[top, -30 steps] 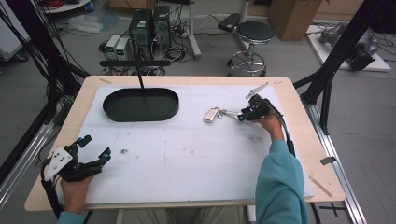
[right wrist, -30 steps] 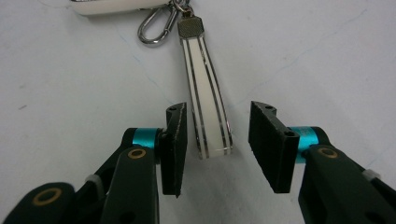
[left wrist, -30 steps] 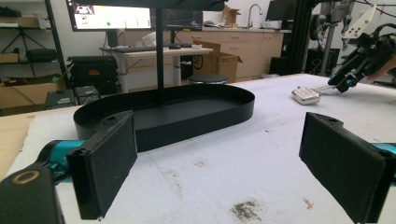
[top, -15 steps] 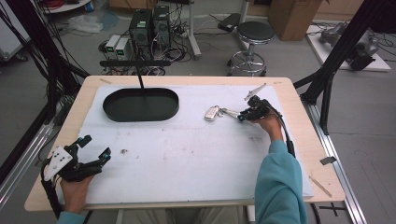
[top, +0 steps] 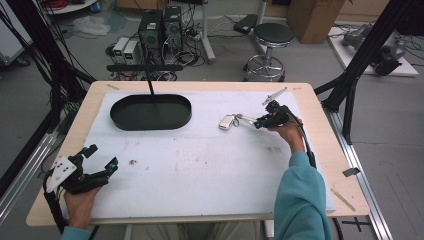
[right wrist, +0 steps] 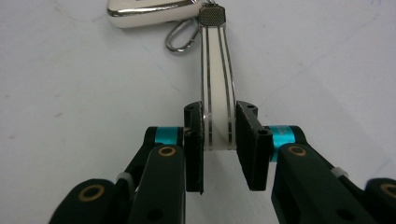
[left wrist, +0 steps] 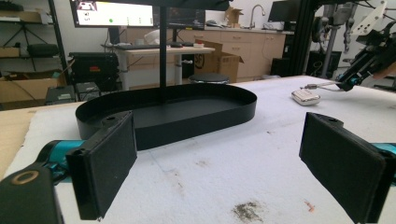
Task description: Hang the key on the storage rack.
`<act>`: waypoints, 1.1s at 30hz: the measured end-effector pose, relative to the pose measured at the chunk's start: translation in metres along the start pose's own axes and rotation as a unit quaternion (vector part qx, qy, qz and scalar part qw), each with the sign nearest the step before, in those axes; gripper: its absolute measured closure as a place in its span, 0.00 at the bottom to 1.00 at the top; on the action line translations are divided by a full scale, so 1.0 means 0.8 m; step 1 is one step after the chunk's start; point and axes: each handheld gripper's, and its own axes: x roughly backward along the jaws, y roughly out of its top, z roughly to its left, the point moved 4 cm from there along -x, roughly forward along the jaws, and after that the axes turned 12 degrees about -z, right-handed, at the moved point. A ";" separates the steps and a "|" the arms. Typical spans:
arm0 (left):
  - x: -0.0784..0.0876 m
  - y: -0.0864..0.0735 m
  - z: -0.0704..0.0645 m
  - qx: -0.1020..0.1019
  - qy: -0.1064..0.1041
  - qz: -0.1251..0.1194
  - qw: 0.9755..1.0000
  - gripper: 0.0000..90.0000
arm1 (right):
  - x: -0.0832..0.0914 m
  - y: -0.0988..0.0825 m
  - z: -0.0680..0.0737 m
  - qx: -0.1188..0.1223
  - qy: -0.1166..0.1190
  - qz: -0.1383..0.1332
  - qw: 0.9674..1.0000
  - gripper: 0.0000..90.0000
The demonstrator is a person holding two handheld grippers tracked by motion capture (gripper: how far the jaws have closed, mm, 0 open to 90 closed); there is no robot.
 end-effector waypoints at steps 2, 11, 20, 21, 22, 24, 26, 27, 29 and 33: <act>0.000 0.000 0.000 0.003 0.000 -0.001 1.000 0.13 | 0.002 0.002 0.003 0.001 0.001 -0.001 1.000 0.83; 0.000 0.001 0.005 0.022 0.001 0.001 1.000 0.12 | 0.019 0.015 0.020 -0.013 0.016 -0.054 0.998 0.83; -0.003 0.007 0.012 0.030 -0.007 0.015 0.999 0.11 | 0.050 0.033 0.042 -0.007 0.032 -0.101 0.994 0.83; -0.004 0.010 0.013 0.034 -0.011 0.015 0.999 0.10 | 0.053 0.034 0.045 -0.007 0.034 -0.104 0.994 0.83; -0.005 0.012 0.014 0.035 -0.014 0.017 0.999 0.10 | 0.055 0.035 0.047 -0.005 0.036 -0.108 0.994 0.83; -0.008 0.021 0.017 0.039 -0.023 0.021 0.999 0.10 | 0.060 0.038 0.052 -0.002 0.040 -0.115 0.993 0.83; -0.011 0.029 0.018 0.037 -0.028 0.022 0.999 0.10 | 0.063 0.041 0.056 0.002 0.044 -0.121 0.992 0.83; -0.012 0.033 0.019 0.036 -0.033 0.022 0.999 0.10 | 0.066 0.042 0.060 0.004 0.045 -0.125 0.991 0.83; -0.014 0.038 0.019 0.036 -0.036 0.022 0.998 0.10 | 0.069 0.044 0.064 0.002 0.052 -0.136 0.989 0.83; -0.025 0.054 0.019 0.037 -0.062 0.029 0.997 0.10 | 0.074 0.049 0.077 0.016 0.064 -0.144 0.987 0.83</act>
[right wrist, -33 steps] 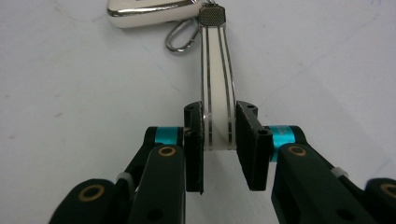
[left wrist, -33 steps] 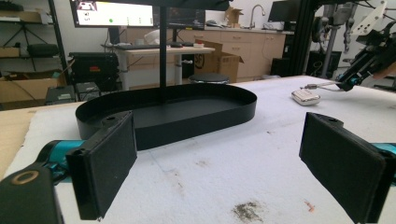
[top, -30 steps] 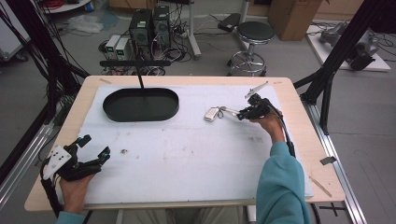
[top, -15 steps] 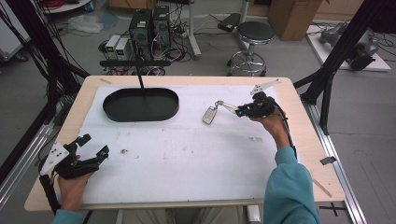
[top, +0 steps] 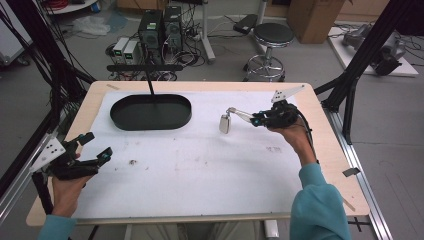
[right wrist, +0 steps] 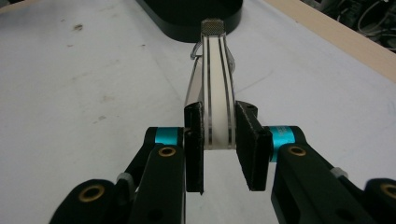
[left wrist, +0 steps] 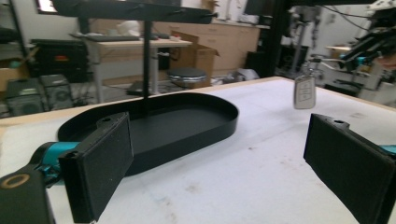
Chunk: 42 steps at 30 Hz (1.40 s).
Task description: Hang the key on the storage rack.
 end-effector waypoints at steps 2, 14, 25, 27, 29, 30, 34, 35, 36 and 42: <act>-0.007 0.008 -0.003 0.003 -0.021 0.007 1.000 0.10 | 0.000 0.003 0.006 0.010 0.006 -0.002 1.000 0.83; -0.055 0.045 -0.023 -0.008 -0.106 0.029 0.994 0.09 | 0.001 0.032 0.047 0.034 0.055 -0.039 0.997 0.83; -0.094 0.057 -0.048 -0.028 -0.193 0.076 0.978 0.10 | -0.005 0.057 0.081 0.068 0.090 -0.045 0.993 0.83; -0.098 0.058 -0.051 -0.030 -0.198 0.080 0.976 0.10 | -0.006 0.058 0.084 0.071 0.096 -0.043 0.992 0.83; -0.105 0.060 -0.058 -0.029 -0.210 0.085 0.973 0.10 | -0.007 0.059 0.086 0.074 0.100 -0.040 0.991 0.83; -0.108 0.061 -0.061 -0.029 -0.216 0.088 0.972 0.10 | -0.008 0.060 0.088 0.077 0.100 -0.039 0.991 0.83; -0.125 0.067 -0.076 -0.033 -0.240 0.101 0.965 0.10 | -0.012 0.065 0.099 0.081 0.115 -0.034 0.989 0.83; -0.129 0.068 -0.079 -0.035 -0.244 0.102 0.964 0.10 | -0.013 0.066 0.101 0.083 0.119 -0.034 0.989 0.83; -0.129 0.068 -0.079 -0.035 -0.244 0.102 0.964 0.10 | -0.013 0.066 0.101 0.083 0.119 -0.034 0.989 0.83; -0.149 0.074 -0.096 -0.039 -0.267 0.117 0.956 0.10 | -0.022 0.073 0.112 0.098 0.130 -0.024 0.986 0.83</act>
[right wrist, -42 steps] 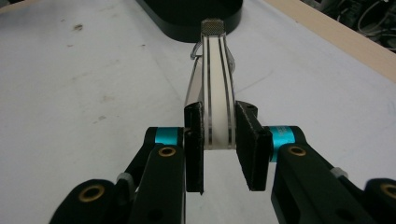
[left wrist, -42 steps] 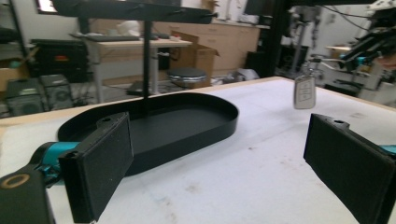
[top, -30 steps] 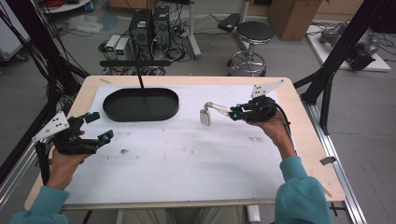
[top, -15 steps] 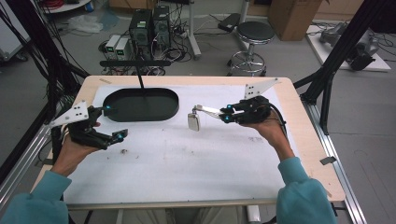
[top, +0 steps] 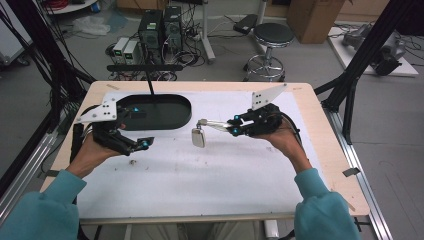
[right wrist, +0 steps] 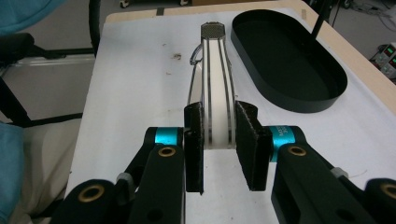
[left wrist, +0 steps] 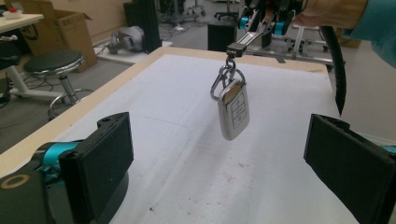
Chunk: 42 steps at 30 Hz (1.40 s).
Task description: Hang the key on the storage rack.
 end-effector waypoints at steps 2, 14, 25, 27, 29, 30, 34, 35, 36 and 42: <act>-0.013 0.005 -0.003 -0.002 -0.015 0.011 1.000 0.10 | -0.005 0.002 0.002 0.003 0.004 0.003 1.000 0.83; -0.058 0.019 -0.013 -0.018 -0.058 0.043 0.997 0.10 | -0.017 0.004 0.007 0.010 0.020 0.007 1.000 0.83; -0.086 0.016 -0.017 -0.018 -0.085 0.076 0.993 0.11 | -0.032 0.006 0.013 0.020 0.039 0.014 0.999 0.83; -0.090 0.016 -0.018 -0.020 -0.091 0.085 0.992 0.12 | -0.035 0.006 0.014 0.022 0.043 0.014 0.999 0.83; -0.095 0.017 -0.019 -0.022 -0.096 0.089 0.991 0.13 | -0.037 0.006 0.015 0.024 0.044 0.017 0.999 0.83; -0.096 0.017 -0.019 -0.021 -0.098 0.093 0.991 0.13 | -0.038 0.006 0.015 0.022 0.045 0.017 0.999 0.83; -0.104 0.016 -0.022 -0.023 -0.110 0.107 0.988 0.16 | -0.040 0.006 0.015 0.022 0.048 0.016 0.998 0.83; -0.104 0.016 -0.022 -0.023 -0.110 0.107 0.988 0.18 | -0.041 0.006 0.016 0.023 0.049 0.017 0.998 0.83; -0.105 0.016 -0.022 -0.023 -0.114 0.110 0.987 0.21 | -0.041 0.006 0.016 0.023 0.049 0.017 0.998 0.83; -0.112 0.014 -0.024 -0.026 -0.124 0.128 0.984 0.27 | -0.046 0.006 0.018 0.028 0.056 0.020 0.998 0.83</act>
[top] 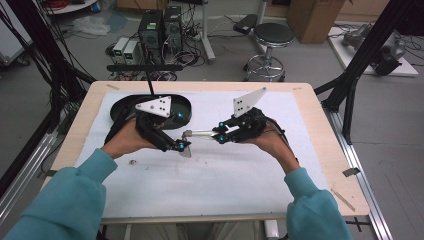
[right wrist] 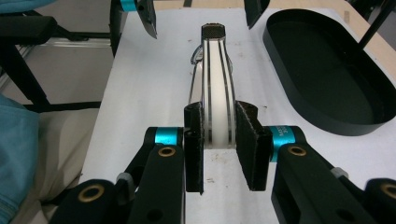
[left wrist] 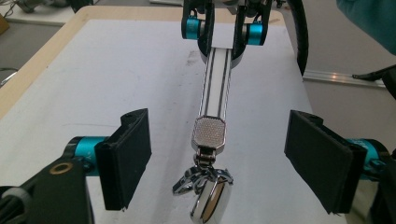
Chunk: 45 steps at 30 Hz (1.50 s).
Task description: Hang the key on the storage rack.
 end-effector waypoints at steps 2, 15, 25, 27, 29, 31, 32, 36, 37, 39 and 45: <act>-0.002 -0.002 0.000 -0.002 -0.004 0.008 1.000 0.28 | -0.001 0.000 0.000 -0.001 0.001 0.001 1.000 0.83; -0.009 -0.004 0.001 -0.012 -0.020 0.031 0.999 0.50 | -0.008 0.002 0.003 0.005 0.012 0.004 1.000 0.83; -0.011 -0.007 0.000 -0.020 -0.023 0.046 0.998 0.63 | -0.010 0.001 0.003 0.007 0.014 0.005 1.000 0.83; -0.010 -0.008 0.000 -0.020 -0.022 0.049 0.998 0.64 | -0.010 0.001 0.003 0.007 0.014 0.005 1.000 0.83; -0.010 -0.008 0.000 -0.021 -0.021 0.049 0.998 0.67 | -0.010 0.002 0.003 0.007 0.015 0.004 1.000 0.83; -0.009 -0.008 0.001 -0.021 -0.020 0.052 0.998 0.68 | -0.010 0.001 0.004 0.006 0.015 0.007 1.000 0.83; -0.009 -0.008 0.001 -0.021 -0.020 0.052 0.998 0.69 | -0.010 0.001 0.004 0.007 0.014 0.007 1.000 0.83; -0.010 -0.009 0.001 -0.022 -0.023 0.054 0.998 0.71 | -0.010 0.001 0.005 0.004 0.015 0.008 1.000 0.83; -0.011 -0.009 0.001 -0.021 -0.023 0.053 0.998 0.73 | -0.011 0.001 0.004 0.006 0.015 0.005 1.000 0.83; -0.011 -0.009 0.000 -0.021 -0.024 0.054 0.998 0.77 | -0.012 0.002 0.005 0.005 0.015 0.005 1.000 0.83; -0.012 -0.010 -0.001 -0.016 -0.029 0.061 0.998 0.82 | -0.013 0.001 0.005 0.006 0.019 0.008 1.000 0.83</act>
